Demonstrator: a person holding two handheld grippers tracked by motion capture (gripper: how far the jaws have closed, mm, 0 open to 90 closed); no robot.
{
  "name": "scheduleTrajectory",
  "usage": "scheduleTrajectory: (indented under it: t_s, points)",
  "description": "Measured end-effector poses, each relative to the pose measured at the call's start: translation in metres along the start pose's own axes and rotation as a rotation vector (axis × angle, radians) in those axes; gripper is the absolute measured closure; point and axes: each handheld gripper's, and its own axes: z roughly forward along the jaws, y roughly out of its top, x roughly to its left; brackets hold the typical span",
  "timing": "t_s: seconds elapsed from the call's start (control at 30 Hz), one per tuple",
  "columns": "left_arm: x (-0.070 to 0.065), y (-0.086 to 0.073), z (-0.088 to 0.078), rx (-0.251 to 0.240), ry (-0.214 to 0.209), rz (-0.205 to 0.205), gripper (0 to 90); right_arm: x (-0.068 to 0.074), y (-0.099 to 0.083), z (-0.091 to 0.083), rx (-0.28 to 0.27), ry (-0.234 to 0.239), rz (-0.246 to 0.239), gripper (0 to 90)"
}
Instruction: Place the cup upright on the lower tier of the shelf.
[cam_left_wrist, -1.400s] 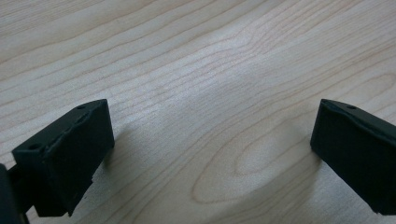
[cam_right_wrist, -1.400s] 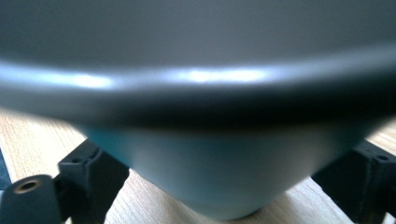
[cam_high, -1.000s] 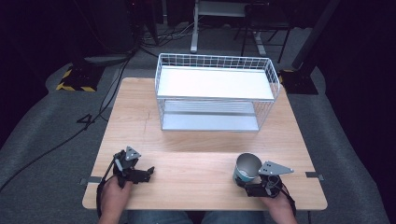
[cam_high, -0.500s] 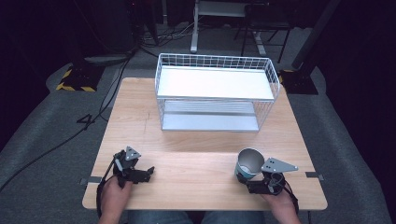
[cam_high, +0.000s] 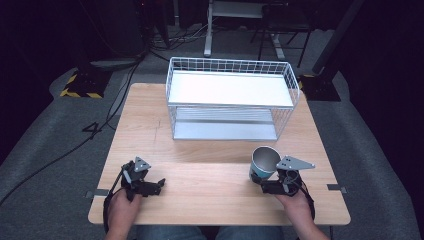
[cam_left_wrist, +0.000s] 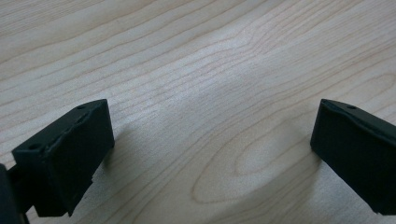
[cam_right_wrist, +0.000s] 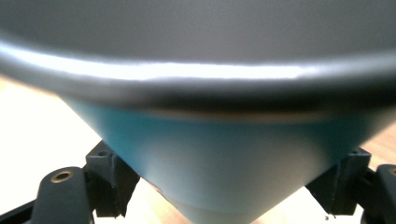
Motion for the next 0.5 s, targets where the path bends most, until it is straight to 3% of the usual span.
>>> scheduleTrajectory:
  t_s: [0.5]
  points:
    - [0.0, 0.0, 0.0, 0.0, 0.0, 0.0, 0.0, -0.007, 0.032, 0.02, -0.016, -0.037, 0.007, 22.6]
